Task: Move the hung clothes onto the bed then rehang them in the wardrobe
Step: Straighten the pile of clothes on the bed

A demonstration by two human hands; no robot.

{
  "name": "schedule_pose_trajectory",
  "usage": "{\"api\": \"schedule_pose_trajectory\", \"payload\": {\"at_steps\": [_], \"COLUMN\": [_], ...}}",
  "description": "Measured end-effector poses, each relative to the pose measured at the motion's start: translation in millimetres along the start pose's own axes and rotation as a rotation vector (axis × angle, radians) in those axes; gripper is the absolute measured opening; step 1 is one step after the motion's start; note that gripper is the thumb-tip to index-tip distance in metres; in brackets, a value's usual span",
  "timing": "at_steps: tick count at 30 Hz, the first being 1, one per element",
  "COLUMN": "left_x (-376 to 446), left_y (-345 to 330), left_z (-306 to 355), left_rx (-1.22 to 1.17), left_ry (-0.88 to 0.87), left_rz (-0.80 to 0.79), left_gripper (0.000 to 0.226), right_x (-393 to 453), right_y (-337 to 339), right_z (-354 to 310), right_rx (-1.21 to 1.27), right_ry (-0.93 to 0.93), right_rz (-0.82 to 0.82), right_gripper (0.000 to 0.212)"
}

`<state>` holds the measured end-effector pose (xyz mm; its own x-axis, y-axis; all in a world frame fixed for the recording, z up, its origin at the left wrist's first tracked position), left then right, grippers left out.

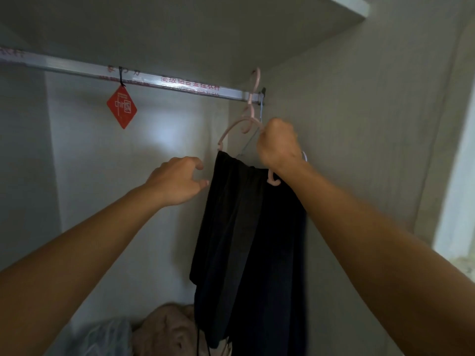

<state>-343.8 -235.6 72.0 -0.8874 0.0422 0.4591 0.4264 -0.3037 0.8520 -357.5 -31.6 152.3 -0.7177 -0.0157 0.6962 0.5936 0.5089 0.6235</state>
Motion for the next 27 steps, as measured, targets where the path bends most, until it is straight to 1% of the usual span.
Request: {"api": "schedule_pose_trajectory", "payload": {"at_steps": [6,11,15,19,21,24,27], "left_x": [-8,-20,-32,-48,-57,-73,-92], "left_y": [-3,-11,-18,-25,-27,-30,-28], "left_z": [10,27,37,46,49,49,56], "left_rx": [-0.036,-0.093,-0.093,-0.093,-0.112,-0.165,-0.112], "left_ry": [0.017,0.009,0.019,0.021,0.008,-0.004,-0.078], "left_rz": [0.014,0.005,-0.01,-0.033,-0.046,-0.086,-0.059], "left_gripper": [0.058,0.061,0.055,0.05,0.056,0.069,0.064], "right_x": [-21,-54,-81,-116,-134,-164,-194], "right_y": [4,3,5,24,38,63,90], "right_z": [19,41,54,59,65,73,86], "right_rx": [0.042,0.012,0.024,-0.047,-0.065,-0.019,0.02], "right_ry": [0.046,0.105,0.131,0.232,0.265,0.334,0.336], "right_rz": [-0.009,-0.047,-0.099,-0.075,-0.051,-0.014,0.022], "right_gripper": [0.039,0.041,0.034,0.03,0.027,0.023,0.02]}}
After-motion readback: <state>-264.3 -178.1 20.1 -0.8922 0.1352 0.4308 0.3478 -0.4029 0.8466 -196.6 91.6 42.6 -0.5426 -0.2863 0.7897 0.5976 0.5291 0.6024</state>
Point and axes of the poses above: each hand's wrist, its own x-axis towards the middle knuckle, its own y-axis out of the back of the hand, z = x × y, the point moved 8 cm from there along x, towards the middle knuckle, and after that the axes turned 4 degrees about -z, right-handed, at the moved point
